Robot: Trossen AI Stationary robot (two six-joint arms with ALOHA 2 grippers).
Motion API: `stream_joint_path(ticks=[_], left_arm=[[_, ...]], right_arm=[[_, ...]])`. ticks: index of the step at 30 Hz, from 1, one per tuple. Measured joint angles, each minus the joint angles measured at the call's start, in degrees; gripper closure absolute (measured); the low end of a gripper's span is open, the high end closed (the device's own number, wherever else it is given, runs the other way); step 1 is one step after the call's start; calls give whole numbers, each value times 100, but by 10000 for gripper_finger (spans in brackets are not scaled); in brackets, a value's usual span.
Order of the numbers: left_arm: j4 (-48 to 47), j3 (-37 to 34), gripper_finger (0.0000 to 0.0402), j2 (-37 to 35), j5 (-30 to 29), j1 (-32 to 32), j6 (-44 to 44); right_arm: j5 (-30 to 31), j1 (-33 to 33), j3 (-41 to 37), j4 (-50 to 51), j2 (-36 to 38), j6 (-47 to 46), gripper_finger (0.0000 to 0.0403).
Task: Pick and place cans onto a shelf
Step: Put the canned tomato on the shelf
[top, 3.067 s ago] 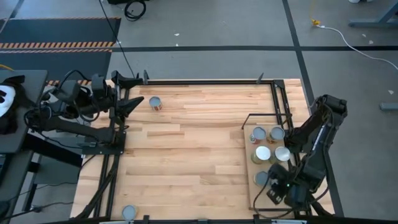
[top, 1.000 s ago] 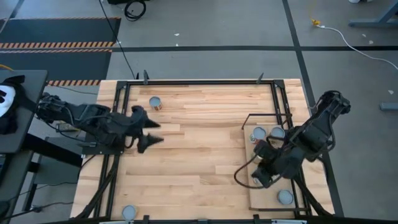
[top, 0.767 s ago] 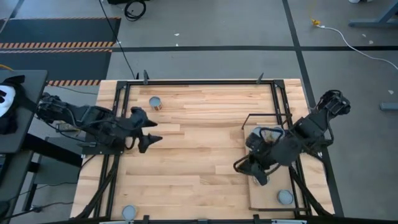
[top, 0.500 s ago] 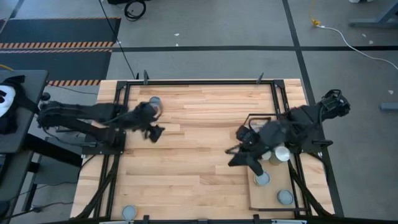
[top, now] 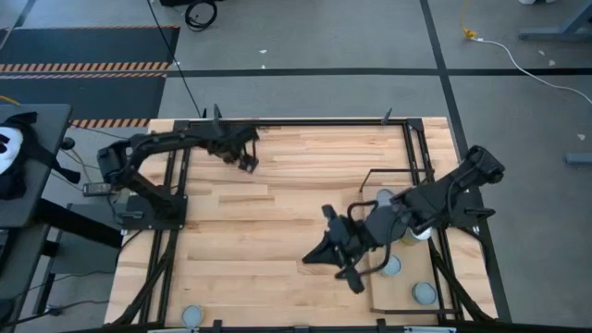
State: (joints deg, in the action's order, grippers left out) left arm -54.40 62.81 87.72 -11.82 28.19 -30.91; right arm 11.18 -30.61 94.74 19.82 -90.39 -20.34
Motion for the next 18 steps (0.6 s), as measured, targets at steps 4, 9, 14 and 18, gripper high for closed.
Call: stream_joint_path(ticks=[4,9,14,18], left_arm=[[-54,292,130,-10,-445,692,156],[115,270,248,2,-159,1767,181],[791,-360,382,9,156,2473,-447],[1099,-822,388,11,-38,2635,-383]], right_arm=[[-120,-117,-9,341,-72,-108,401],[175,38,-9,444,-10,64,401],[-114,820,-4,502,125,234,400],[-610,1477,-2,666,261,197,401]])
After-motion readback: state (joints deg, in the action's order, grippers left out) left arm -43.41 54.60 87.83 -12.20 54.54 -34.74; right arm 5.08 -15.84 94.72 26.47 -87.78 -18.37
